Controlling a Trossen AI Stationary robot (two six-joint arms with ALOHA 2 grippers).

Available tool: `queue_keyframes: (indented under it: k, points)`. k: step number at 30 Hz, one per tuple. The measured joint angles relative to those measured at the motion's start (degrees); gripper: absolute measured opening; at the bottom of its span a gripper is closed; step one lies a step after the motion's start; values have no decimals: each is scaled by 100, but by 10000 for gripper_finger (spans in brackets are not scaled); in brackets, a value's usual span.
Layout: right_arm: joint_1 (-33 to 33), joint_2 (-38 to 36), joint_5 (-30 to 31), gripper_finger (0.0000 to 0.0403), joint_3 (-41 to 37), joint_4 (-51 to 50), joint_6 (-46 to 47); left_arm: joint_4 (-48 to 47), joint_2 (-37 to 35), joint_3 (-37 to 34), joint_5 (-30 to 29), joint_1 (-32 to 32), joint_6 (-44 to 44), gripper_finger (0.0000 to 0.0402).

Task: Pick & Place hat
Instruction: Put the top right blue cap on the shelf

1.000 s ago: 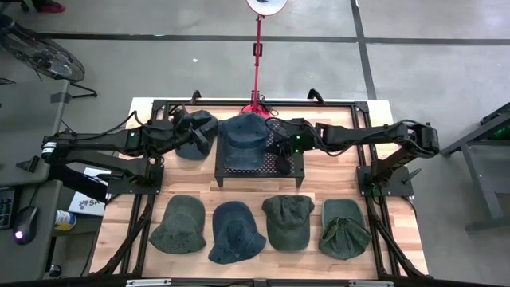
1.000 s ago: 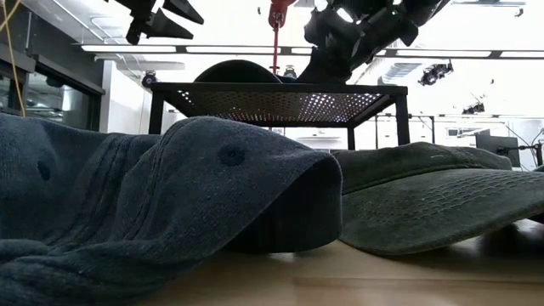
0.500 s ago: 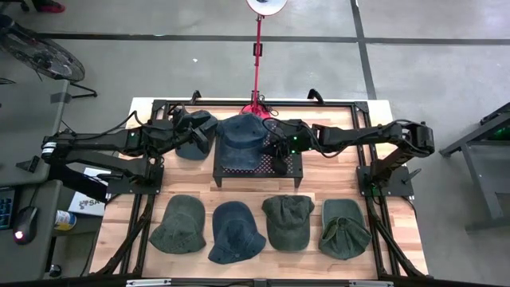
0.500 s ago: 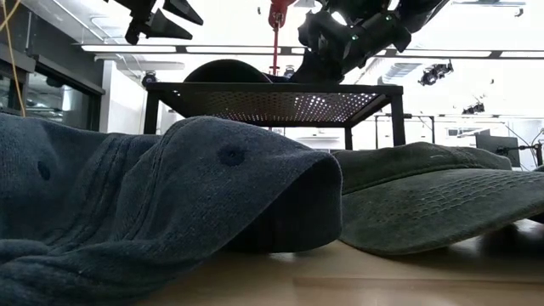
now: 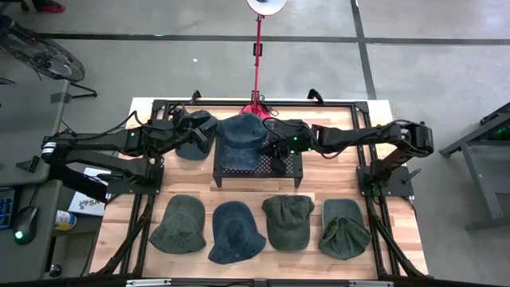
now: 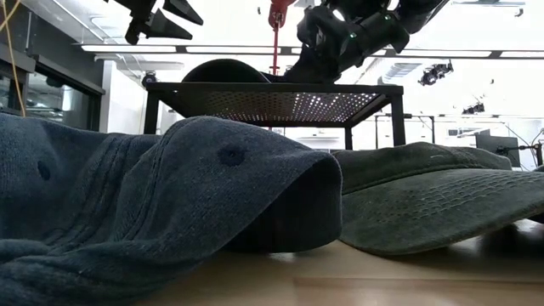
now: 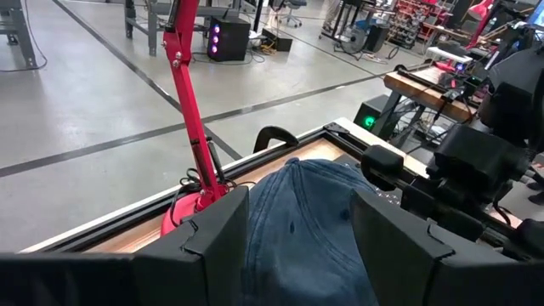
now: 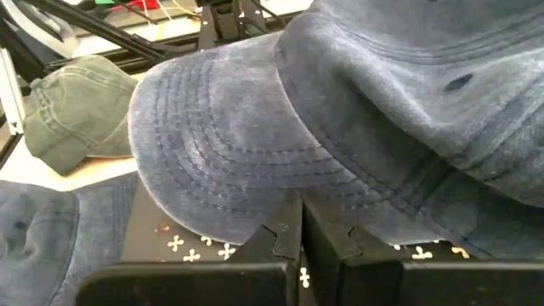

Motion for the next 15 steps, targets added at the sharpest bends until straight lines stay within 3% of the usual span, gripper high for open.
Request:
queue_keyframes:
  k: [15]
  points:
    - [-50,-261,157,0,0,-342,92,-13,0,2,13,0,0,202]
